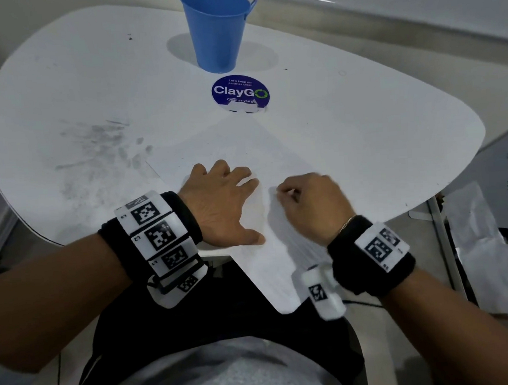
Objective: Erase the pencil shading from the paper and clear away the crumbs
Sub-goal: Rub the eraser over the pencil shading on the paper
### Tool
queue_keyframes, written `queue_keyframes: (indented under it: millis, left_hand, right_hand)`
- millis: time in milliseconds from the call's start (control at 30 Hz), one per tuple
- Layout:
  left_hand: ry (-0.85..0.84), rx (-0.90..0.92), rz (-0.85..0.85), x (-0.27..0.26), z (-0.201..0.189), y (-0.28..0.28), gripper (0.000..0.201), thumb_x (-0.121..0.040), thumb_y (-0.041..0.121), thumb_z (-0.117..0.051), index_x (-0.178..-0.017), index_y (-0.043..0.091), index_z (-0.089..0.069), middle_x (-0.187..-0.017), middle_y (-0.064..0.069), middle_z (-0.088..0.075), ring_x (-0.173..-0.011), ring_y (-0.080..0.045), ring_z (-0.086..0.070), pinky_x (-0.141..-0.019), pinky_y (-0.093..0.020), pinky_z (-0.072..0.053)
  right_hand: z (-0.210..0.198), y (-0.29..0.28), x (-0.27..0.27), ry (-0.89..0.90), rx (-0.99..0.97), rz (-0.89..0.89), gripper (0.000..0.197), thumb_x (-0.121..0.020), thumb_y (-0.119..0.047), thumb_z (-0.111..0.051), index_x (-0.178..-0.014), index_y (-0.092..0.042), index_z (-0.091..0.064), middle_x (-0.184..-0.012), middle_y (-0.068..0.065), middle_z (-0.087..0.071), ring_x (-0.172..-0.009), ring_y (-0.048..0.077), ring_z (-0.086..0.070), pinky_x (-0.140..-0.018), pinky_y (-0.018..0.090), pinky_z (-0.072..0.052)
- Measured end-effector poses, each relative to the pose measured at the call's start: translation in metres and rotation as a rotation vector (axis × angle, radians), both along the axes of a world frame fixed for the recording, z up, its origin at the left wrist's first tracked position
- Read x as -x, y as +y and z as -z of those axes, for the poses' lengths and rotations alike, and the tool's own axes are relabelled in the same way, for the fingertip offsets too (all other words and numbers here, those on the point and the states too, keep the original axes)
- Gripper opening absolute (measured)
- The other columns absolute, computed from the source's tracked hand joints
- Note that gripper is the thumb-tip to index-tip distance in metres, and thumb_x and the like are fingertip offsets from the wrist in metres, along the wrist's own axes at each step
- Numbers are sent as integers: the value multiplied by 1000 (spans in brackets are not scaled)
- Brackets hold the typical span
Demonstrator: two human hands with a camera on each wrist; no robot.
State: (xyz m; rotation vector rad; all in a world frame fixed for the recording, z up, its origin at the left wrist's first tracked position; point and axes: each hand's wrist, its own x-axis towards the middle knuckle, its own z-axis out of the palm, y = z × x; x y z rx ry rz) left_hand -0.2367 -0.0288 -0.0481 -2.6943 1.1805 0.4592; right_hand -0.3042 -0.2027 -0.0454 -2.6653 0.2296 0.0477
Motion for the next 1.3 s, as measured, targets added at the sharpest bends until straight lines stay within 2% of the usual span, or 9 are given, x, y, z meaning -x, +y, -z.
queue_keyframes:
  millis: [100, 300, 433, 600, 767, 933, 1067, 1200, 1300]
  left_hand:
    - [-3, 6, -1, 1, -1, 0, 102, -77, 89, -39, -156, 27, -20, -164, 7, -14, -142, -26, -23, -109, -47, -30]
    - [2, -5, 0, 1, 0, 0, 105, -79, 89, -39, -159, 26, -15, -166, 6, -10, -144, -26, -20, -112, -46, -27]
    - [13, 0, -2, 1, -2, -1, 102, -78, 89, -39, -157, 27, -19, -165, 7, -12, -142, -25, -22, -110, -47, -28]
    - [6, -19, 0, 1, -1, 1, 105, -79, 89, -37, -159, 26, -14, -166, 7, -9, -144, -25, -20, -112, -46, -27]
    - [18, 13, -8, 1, -2, 1, 102, -77, 89, -41, -156, 28, -21, -164, 8, -13, -142, -25, -22, -109, -46, -28]
    - [34, 6, -8, -1, -3, 1, 101, -80, 88, -40, -160, 34, -11, -166, 8, -7, -146, -24, -16, -114, -46, -23]
    - [32, 14, -8, -1, -2, 0, 99, -78, 89, -39, -159, 37, -13, -166, 9, -8, -144, -24, -18, -112, -47, -25]
    - [22, 0, -9, -1, -3, 1, 99, -80, 89, -39, -160, 37, -11, -166, 9, -8, -145, -24, -18, -113, -46, -24]
    - [22, -1, -5, -1, -3, 1, 100, -80, 89, -38, -160, 36, -11, -166, 8, -7, -145, -24, -18, -114, -47, -25]
  right_hand:
    - [-4, 19, 11, 76, -78, -142, 17, -93, -29, -59, -94, -29, -76, -78, -17, -69, -72, 10, -62, -71, 27, -50]
    - [-1, -5, -7, -18, 34, 45, 19, -93, -26, -57, -92, -24, -75, -85, -5, -74, -82, 23, -66, -76, 35, -54]
    - [-4, 18, 7, 113, -109, -143, 17, -93, -30, -60, -93, -30, -77, -80, -18, -71, -69, 2, -62, -71, 24, -52]
    - [-6, -19, -9, -2, 19, 104, 19, -94, -29, -58, -92, -25, -76, -90, -7, -75, -85, 18, -67, -79, 33, -54]
    - [-6, 16, 10, 132, -93, -161, 18, -93, -29, -60, -85, -31, -77, -83, -25, -70, -63, -7, -56, -66, 20, -44]
    - [-8, -12, -5, 15, -4, 52, 17, -93, -29, -59, -94, -27, -76, -85, -11, -73, -81, 15, -66, -77, 33, -54]
    - [-11, 15, 13, 137, -79, -166, 17, -93, -27, -61, -90, -28, -77, -58, -31, -58, -55, -4, -55, -61, 21, -43]
    - [-12, -9, -1, 46, 15, 0, 18, -93, -27, -58, -94, -27, -76, -89, -13, -74, -82, 12, -67, -80, 35, -55]
    - [-9, -4, 3, 28, 29, -10, 18, -93, -27, -58, -92, -25, -76, -80, -14, -72, -77, 14, -67, -75, 33, -55]
